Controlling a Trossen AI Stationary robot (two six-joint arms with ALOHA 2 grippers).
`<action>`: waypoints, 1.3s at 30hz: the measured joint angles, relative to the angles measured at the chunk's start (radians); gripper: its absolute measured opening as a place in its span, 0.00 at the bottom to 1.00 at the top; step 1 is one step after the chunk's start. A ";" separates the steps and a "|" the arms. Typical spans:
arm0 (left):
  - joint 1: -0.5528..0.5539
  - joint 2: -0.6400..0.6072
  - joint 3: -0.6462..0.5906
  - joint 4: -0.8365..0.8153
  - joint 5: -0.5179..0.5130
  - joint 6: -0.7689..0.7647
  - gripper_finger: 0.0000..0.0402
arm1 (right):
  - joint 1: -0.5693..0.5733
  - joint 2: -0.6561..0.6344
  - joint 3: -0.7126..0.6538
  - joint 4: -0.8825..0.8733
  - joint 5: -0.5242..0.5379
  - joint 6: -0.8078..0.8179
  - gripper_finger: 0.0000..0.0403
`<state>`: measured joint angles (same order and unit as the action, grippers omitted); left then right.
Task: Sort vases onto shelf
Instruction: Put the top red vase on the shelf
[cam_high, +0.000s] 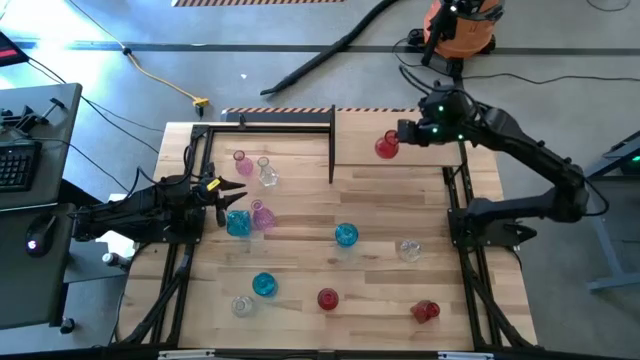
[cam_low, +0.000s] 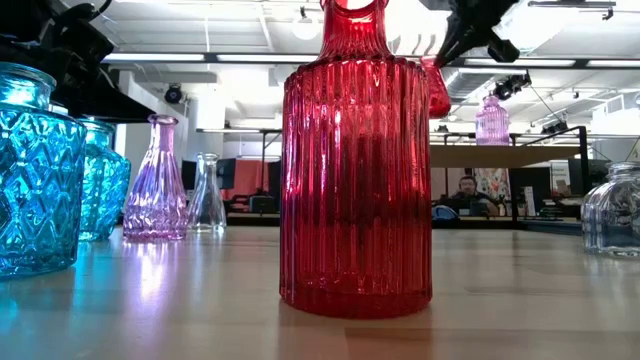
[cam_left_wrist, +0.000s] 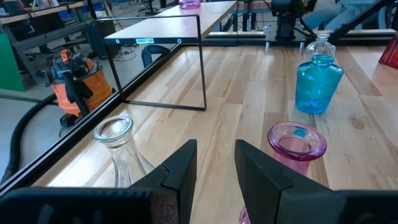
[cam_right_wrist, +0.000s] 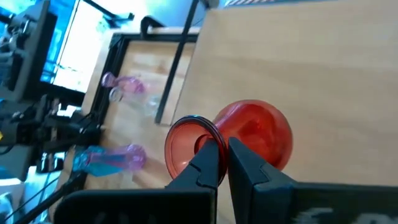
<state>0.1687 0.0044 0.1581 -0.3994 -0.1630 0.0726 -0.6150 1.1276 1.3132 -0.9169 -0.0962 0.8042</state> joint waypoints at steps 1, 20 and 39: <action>0.000 0.000 0.000 0.000 0.000 0.000 0.25 | -0.016 0.000 0.000 0.000 -0.001 -0.009 0.00; 0.000 0.000 0.000 0.000 0.000 0.001 0.25 | -0.200 0.000 -0.002 -0.013 0.037 -0.062 0.00; 0.000 0.000 0.000 0.000 0.000 0.000 0.25 | -0.277 -0.065 -0.169 0.169 0.016 -0.012 0.00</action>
<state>0.1684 0.0044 0.1584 -0.3992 -0.1629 0.0723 -0.8916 1.0625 1.1447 -0.7478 -0.0799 0.7922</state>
